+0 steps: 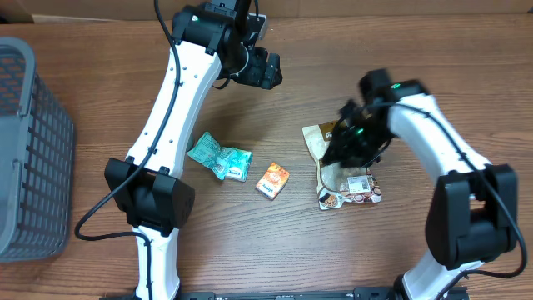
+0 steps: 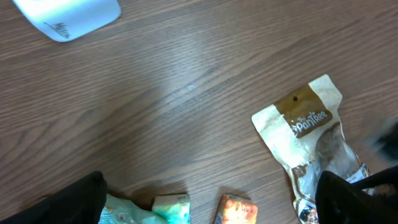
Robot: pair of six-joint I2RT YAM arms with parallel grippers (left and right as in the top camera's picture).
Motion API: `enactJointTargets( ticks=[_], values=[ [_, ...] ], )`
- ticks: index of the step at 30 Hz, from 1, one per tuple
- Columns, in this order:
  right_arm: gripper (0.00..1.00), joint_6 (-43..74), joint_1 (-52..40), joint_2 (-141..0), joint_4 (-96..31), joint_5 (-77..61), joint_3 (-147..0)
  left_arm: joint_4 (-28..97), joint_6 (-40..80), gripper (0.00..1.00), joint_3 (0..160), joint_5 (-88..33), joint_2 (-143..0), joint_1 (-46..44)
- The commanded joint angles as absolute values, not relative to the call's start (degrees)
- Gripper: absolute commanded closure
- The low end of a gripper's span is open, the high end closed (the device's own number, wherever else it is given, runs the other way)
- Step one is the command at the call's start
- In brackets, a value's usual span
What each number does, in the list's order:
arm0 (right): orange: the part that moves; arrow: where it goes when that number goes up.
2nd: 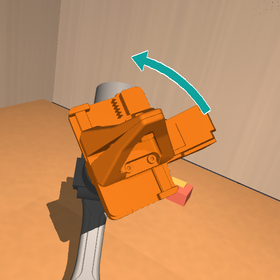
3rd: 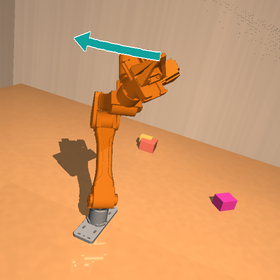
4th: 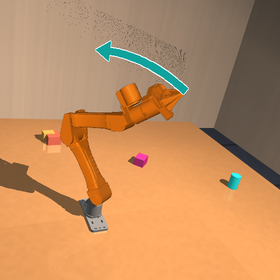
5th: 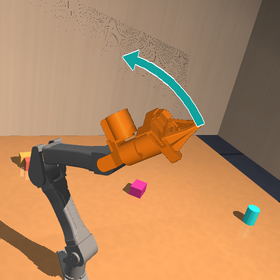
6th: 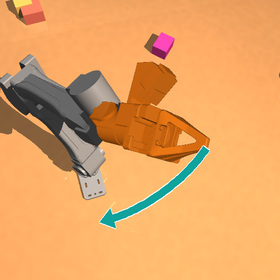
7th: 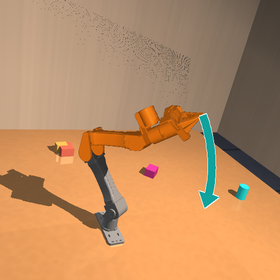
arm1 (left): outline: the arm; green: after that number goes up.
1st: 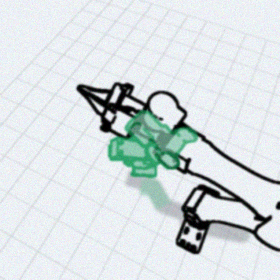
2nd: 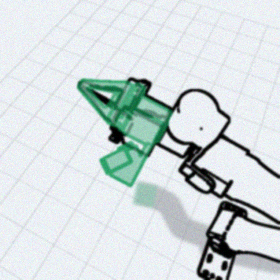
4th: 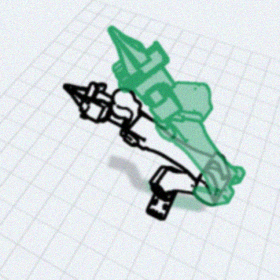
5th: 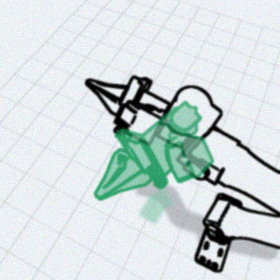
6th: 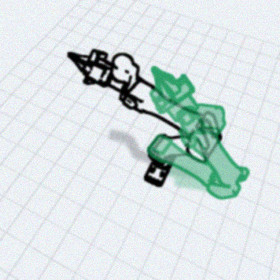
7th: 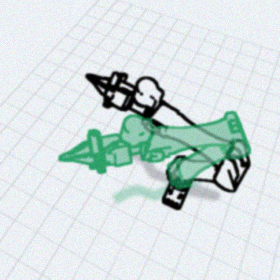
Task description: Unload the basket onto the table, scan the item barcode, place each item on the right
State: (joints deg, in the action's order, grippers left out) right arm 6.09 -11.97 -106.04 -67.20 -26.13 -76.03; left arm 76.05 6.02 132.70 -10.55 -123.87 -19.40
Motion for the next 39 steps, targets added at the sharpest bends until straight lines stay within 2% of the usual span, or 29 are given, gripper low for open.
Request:
enactJointTargets(
  ticks=[1,5,8,12,18,20,23,25,28,30,33,39],
  values=[
    [0.58,9.37,-16.4,-105.56,-61.39,-30.11,-70.06,75.77,6.0,0.09,132.49,-11.0,-124.4,-18.68],
    [0.63,13.15,-19.18,-105.56,-57.49,-28.21,-64.84,76.12,5.76,0.08,132.49,-10.98,-124.4,-18.68],
    [0.63,18.0,-18.87,-105.56,-60.47,-17.39,-63.53,76.09,5.76,0.08,132.49,-10.98,-124.4,-18.68],
    [0.62,26.48,-16.45,-105.54,-65.17,-2.74,-63.46,76.01,5.76,0.08,132.49,-10.98,-124.4,-18.79],
    [0.62,30.26,-10.13,-105.54,-62.08,6.81,-63.46,76.01,5.76,0.08,132.49,-10.98,-124.4,-18.76],
    [0.61,30.24,-8.29,-105.54,-58.74,9.43,-63.46,76.01,5.76,0.07,132.49,-10.98,-124.4,-18.79],
    [0.52,29.67,-6.2,-105.54,-52.01,12.14,-63.46,76.03,5.76,0.08,132.49,-10.98,-124.4,-18.79],
    [0.42,25.76,-5.15,-105.54,-46.26,12.32,-63.46,76.05,5.76,0.08,132.49,-11.0,-124.4,-18.79],
    [0.33,16.51,-4.4,-105.56,-37.1,10.5,-63.48,76.05,5.76,0.08,132.49,-11.0,-124.4,-18.79],
    [0.33,9.58,-4.36,-105.54,-33.41,5.67,-63.68,76.05,5.74,0.07,132.49,-11.0,-124.4,-18.79],
    [0.33,8.03,-4.36,-105.43,-35.09,0.97,-65.93,76.16,5.43,0.07,132.49,-11.0,-124.4,-18.79],
    [0.32,9.56,-4.36,-104.88,-46.17,-5.5,-78.11,76.07,5.06,0.07,132.49,-10.98,-124.4,-18.79]
  ],
)
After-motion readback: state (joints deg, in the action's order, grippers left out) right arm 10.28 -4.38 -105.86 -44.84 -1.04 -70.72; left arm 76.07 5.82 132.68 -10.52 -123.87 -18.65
